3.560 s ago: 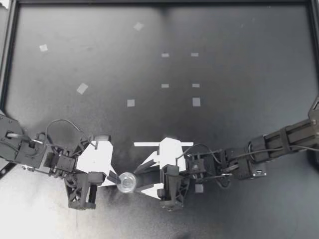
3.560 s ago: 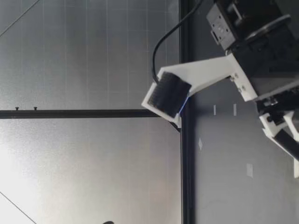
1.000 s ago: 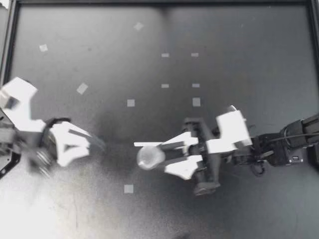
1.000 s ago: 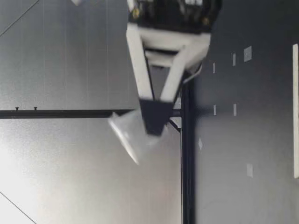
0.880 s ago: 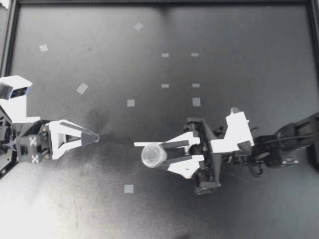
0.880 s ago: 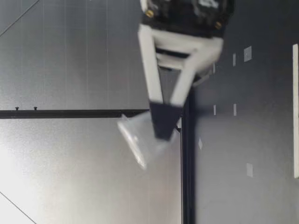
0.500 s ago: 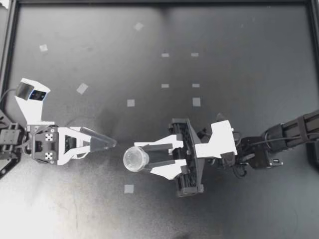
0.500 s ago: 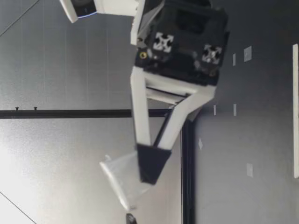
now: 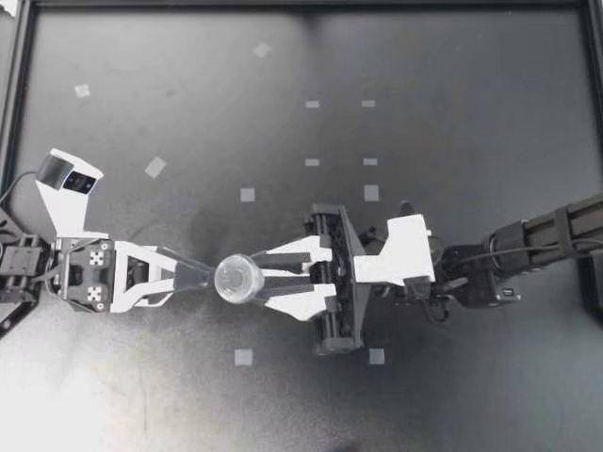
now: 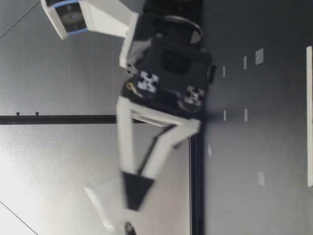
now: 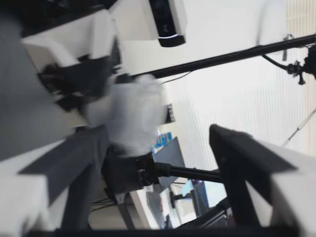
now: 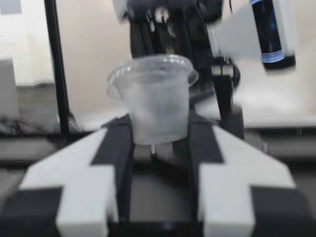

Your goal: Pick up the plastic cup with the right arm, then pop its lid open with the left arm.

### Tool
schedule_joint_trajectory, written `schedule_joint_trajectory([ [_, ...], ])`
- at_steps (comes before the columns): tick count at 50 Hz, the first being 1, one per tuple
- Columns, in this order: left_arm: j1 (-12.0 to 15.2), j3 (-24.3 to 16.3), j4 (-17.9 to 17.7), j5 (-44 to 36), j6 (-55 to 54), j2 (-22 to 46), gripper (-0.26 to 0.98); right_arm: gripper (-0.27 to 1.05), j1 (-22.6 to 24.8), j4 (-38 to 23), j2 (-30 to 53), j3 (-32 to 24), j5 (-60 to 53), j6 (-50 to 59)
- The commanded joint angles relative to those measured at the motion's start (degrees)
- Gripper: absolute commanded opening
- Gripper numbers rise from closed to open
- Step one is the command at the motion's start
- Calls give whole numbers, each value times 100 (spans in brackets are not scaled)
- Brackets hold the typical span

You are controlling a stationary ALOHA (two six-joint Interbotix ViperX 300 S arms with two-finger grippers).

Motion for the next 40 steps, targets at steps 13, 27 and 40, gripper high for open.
schedule_joint_trajectory([
  [13, -18, -132, 18, -229, 88, -185, 73, 26, -88, 88, 97, 193, 765, 466],
  [27, -9, 0, 0, -237, 413, -202, 73, 26, -26, 79, -176, 369, 1160, 589],
  [40, -9, 264, -62, -88, 2733, -193, 72, 26, 35, 141, -905, 624, 1292, 712],
])
